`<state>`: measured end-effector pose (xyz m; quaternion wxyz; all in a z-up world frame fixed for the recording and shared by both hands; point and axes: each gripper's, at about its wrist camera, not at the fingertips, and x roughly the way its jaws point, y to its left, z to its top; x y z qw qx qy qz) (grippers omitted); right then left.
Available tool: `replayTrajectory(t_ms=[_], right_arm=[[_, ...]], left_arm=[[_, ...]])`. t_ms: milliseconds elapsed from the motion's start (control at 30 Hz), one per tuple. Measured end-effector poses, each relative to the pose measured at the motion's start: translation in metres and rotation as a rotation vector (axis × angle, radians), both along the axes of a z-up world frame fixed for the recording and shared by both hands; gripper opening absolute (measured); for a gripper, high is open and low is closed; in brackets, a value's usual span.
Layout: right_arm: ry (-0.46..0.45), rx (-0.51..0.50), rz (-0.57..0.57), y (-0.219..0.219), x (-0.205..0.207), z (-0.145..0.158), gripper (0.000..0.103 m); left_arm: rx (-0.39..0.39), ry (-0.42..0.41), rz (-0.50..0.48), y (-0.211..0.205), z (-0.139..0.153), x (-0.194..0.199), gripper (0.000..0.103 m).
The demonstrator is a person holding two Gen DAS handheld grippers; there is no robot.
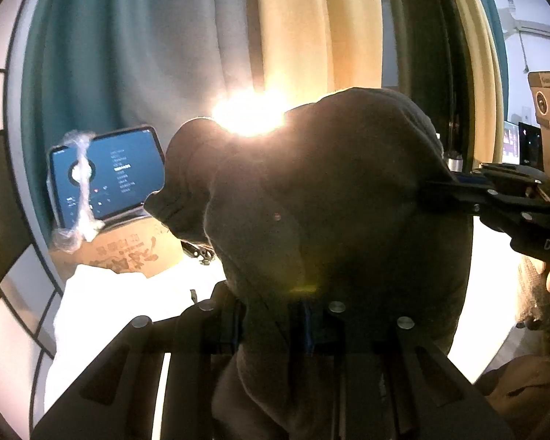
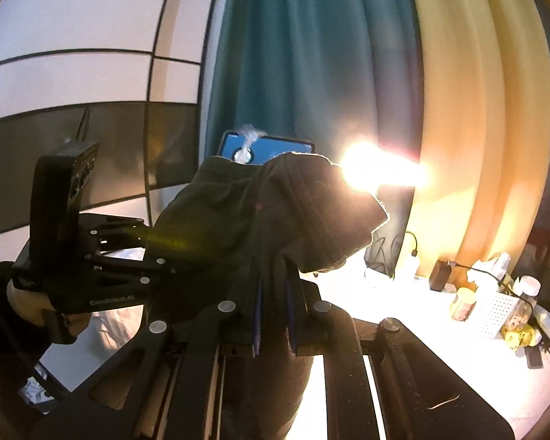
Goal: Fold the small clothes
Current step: 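Fold the raised collar end over with both grippers, lowering it onto the strip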
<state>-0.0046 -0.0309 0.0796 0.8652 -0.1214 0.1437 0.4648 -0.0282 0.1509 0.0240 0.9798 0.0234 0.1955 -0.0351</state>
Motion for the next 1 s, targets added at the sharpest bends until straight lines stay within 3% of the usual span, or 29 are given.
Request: replayTrajectory(t_ms=[1000], right_arm=[[0.269,-0.108,-0.069,0.041,0.132,-0.085,0.012]], left_arm=[[-0.046,0.268,-0.004,0.017,-0.07,0.107,0.022]])
